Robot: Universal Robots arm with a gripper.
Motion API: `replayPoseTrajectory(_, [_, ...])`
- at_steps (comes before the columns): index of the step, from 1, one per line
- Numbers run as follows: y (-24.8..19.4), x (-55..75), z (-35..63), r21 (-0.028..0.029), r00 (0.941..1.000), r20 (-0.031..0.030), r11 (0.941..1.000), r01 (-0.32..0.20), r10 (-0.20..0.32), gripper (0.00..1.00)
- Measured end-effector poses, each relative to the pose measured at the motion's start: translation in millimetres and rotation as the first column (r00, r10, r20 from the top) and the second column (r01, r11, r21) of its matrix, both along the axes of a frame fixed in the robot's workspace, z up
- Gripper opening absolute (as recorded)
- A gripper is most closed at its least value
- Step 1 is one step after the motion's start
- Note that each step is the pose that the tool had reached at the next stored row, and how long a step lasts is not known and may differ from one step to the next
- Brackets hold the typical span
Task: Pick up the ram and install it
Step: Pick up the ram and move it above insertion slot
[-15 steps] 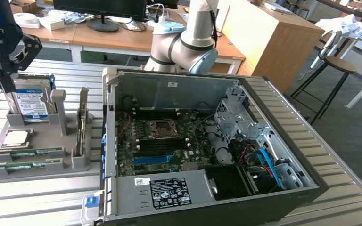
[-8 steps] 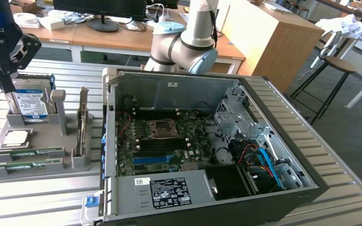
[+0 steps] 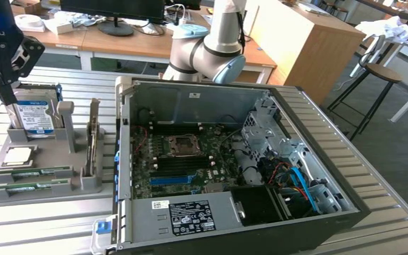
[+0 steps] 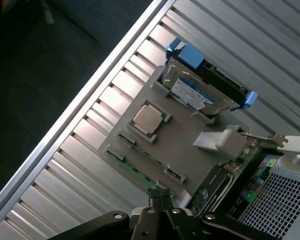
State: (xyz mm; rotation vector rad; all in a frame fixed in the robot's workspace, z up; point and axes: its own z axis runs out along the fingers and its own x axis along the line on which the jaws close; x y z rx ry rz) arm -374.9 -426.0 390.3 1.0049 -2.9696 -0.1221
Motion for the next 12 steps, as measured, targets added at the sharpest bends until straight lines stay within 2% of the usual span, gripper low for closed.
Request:
replayPoseTrajectory(3, [0.0, 0.0, -0.1, 0.0, 0.9988, 0.0001, 0.9988, -0.049, 0.049, 0.1])
replayPoseTrajectory(6, [0.0, 0.0, -0.2, 0.0, 0.9951, 0.0, 0.9951, -0.098, 0.098, 0.1])
replayPoseTrajectory(9, [0.0, 0.0, -0.3, 0.0, 0.9891, 0.0, 0.9891, -0.147, 0.147, 0.1])
replayPoseTrajectory(12, [0.0, 0.0, -0.4, 0.0, 0.9804, 0.0, 0.9804, -0.197, 0.197, 0.1])
